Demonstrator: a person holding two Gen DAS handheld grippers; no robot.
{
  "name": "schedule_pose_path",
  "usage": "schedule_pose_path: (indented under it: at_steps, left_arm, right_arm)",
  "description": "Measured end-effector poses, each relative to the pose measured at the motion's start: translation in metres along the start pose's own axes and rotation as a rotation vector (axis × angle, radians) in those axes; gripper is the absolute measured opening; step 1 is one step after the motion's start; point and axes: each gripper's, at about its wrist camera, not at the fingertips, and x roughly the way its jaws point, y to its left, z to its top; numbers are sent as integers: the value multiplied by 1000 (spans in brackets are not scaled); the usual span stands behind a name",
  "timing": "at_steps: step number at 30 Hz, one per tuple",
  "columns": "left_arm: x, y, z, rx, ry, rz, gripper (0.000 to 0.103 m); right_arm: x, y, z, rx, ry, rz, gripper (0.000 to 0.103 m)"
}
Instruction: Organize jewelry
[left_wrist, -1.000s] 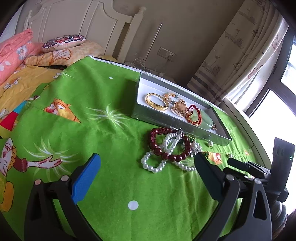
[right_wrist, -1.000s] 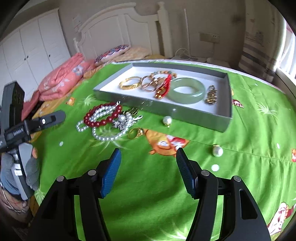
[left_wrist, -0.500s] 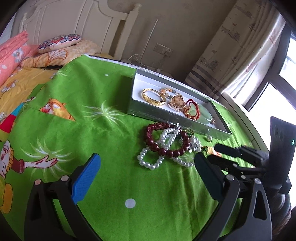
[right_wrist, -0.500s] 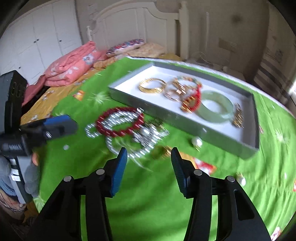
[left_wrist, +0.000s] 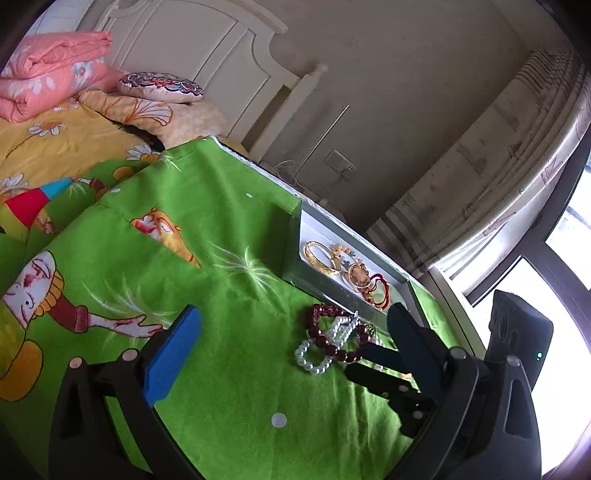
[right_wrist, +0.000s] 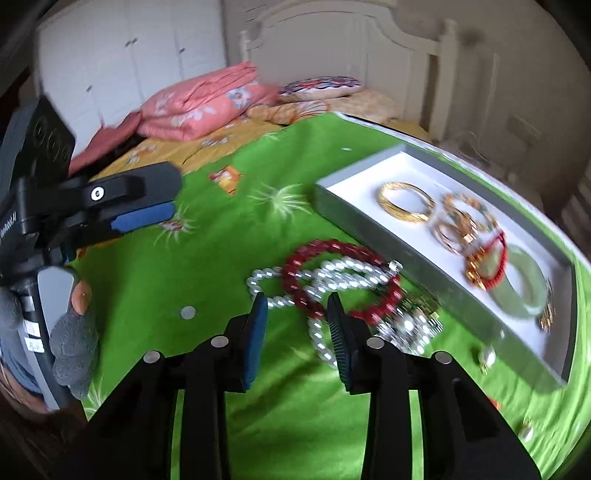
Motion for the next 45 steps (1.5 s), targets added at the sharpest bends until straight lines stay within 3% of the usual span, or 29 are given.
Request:
schedule_pose_path:
  at_steps: [6, 9, 11, 15, 18, 21, 24, 28, 35, 38, 39, 42, 45]
  left_arm:
    - [5, -10, -3, 53, 21, 30, 99]
    - [6, -11, -4, 55, 21, 34, 99]
    - [6, -10, -4, 52, 23, 33, 99]
    - [9, -11, -4, 60, 35, 39, 99]
    - [14, -18, -6, 98, 59, 61, 99]
    - [14, -23, -8, 131, 51, 74, 100]
    - [10, -19, -7, 103, 27, 84, 99]
    - [4, -4, -4, 15, -4, 90, 99]
    - [3, -7, -4, 40, -7, 90, 100]
    - [1, -6, -4, 36, -14, 78, 100]
    - [0, -5, -4, 30, -17, 73, 100]
    - [-1, -1, -3, 8, -20, 62, 100]
    - [-2, 0, -3, 1, -13, 53, 100]
  right_arm:
    - [16, 15, 3, -182, 29, -83, 23]
    - [9, 9, 0, -176, 15, -92, 10]
    - [-8, -2, -5, -122, -45, -64, 0]
    - [-47, -32, -11, 53, -174, -3, 0]
    - [-66, -49, -18, 151, -217, 71, 0]
    - [-60, -44, -16, 89, -170, 74, 3]
    - [-40, -30, -6, 14, -94, 62, 18]
    - [-15, -15, 11, -42, -39, 55, 19]
    - [40, -15, 36, 44, 144, 34, 22]
    - [50, -4, 43, 49, 213, -38, 26]
    - [52, 7, 45, 18, 220, -90, 26]
    - [48, 20, 40, -22, 177, -113, 17]
    - [38, 12, 28, 24, 75, -55, 12]
